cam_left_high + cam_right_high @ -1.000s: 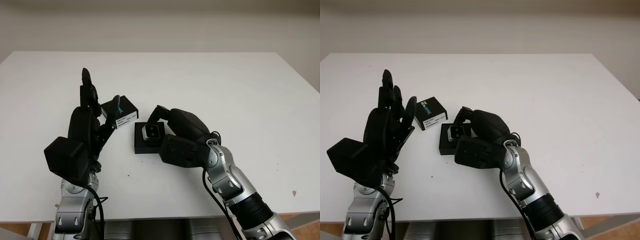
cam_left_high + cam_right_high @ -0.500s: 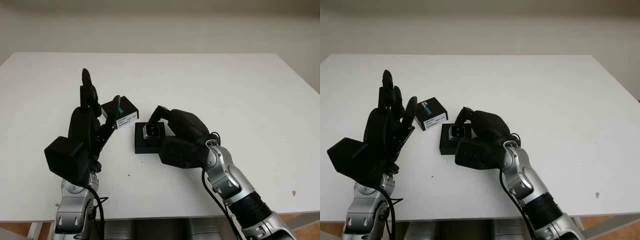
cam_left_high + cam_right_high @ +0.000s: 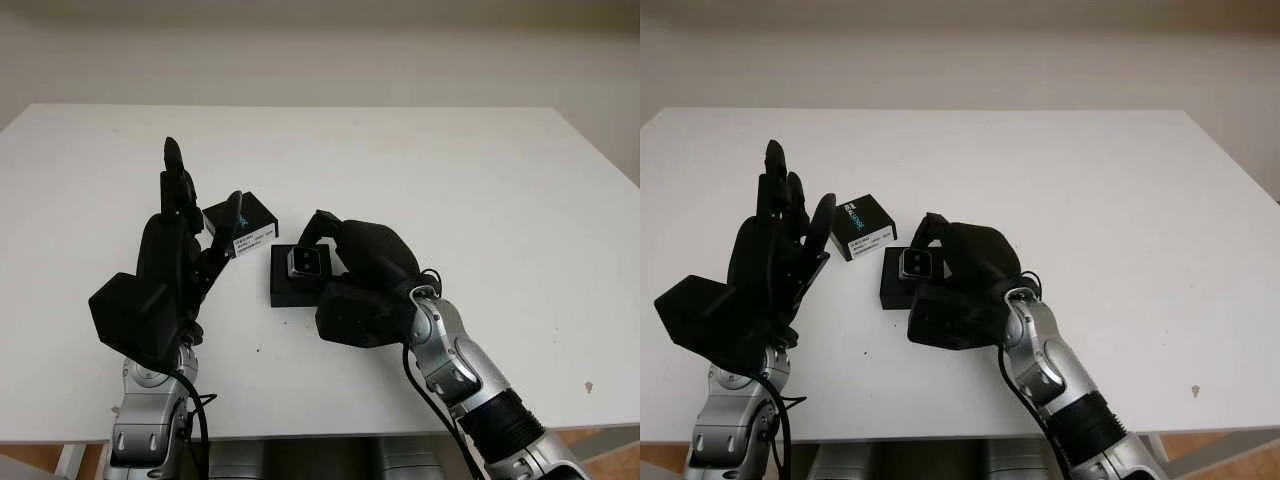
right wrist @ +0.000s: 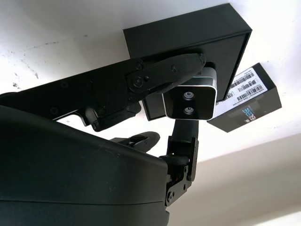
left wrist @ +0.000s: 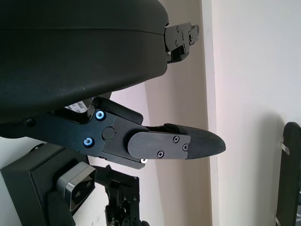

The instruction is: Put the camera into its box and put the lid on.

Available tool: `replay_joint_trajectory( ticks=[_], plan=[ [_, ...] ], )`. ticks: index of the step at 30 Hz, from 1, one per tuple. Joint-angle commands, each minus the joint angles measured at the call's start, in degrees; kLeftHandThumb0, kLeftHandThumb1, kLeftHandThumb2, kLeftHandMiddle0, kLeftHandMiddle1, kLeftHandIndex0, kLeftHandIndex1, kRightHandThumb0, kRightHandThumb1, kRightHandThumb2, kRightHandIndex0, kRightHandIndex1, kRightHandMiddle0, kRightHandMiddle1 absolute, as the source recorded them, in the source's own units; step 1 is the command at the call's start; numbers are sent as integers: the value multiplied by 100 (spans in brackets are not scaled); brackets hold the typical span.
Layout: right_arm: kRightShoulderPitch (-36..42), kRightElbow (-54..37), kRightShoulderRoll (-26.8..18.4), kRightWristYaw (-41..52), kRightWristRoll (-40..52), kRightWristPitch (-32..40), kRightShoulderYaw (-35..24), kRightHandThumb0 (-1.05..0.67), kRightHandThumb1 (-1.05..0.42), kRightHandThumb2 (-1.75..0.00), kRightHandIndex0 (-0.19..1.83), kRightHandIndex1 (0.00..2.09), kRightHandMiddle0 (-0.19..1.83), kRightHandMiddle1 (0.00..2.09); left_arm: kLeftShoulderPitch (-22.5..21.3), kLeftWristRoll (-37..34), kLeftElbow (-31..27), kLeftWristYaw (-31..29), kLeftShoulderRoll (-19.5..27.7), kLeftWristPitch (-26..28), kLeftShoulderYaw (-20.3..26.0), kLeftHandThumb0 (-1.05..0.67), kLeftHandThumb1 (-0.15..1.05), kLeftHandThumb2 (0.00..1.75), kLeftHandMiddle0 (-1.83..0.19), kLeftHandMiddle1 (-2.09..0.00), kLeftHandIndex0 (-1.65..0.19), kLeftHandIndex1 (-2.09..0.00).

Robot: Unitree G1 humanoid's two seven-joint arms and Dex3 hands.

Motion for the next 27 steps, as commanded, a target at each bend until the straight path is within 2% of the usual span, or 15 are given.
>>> replay_joint_trajectory(
  ticks=[1,7,12,13,15,17,19,22,27],
  plan=[
    [140,25,-146,-94,-95,-24,-33,-40,-105,-13,47,6,42,209,-27,-30,-97,-16,-29,-75,2,-72,105,34,19,0,19,0],
    [228,20,-232,-239,-337,-118,23,-39,-105,-14,49,7,41,209,-10,-1,-173,6,-47,14,-10,-72,105,34,19,0,19,0],
    [243,-31,-369,-214,-578,-207,100,-43,-105,-13,47,6,30,208,-4,13,-163,14,-68,-34,-13,-72,105,34,19,0,19,0],
    [232,-62,-422,-152,-651,-208,139,-45,-104,-11,45,5,25,198,-1,13,-160,6,-65,-43,-10,-72,105,34,19,0,19,0],
    [200,-181,-541,96,-890,-118,248,-53,-104,-7,35,3,11,153,9,4,-169,-9,-64,-44,-2,-72,105,33,19,0,19,0],
    [202,-280,-596,221,-1060,-80,290,-61,-102,-5,21,3,17,77,16,-1,-180,-10,-65,-34,1,-71,105,33,19,0,19,0],
    [227,-356,-622,225,-1179,-106,295,-65,-100,-5,15,3,21,43,20,2,-171,0,-71,-46,8,-72,105,33,19,0,19,0],
    [263,-444,-641,265,-1201,-144,268,-67,-97,-5,7,2,20,25,15,-13,-148,-11,-71,-75,14,-72,105,31,19,0,19,0],
    [279,-499,-661,373,-1202,-149,245,-67,-94,-4,4,2,21,18,25,-16,-148,-29,-63,-95,8,-72,105,31,19,0,19,0]
  ],
)
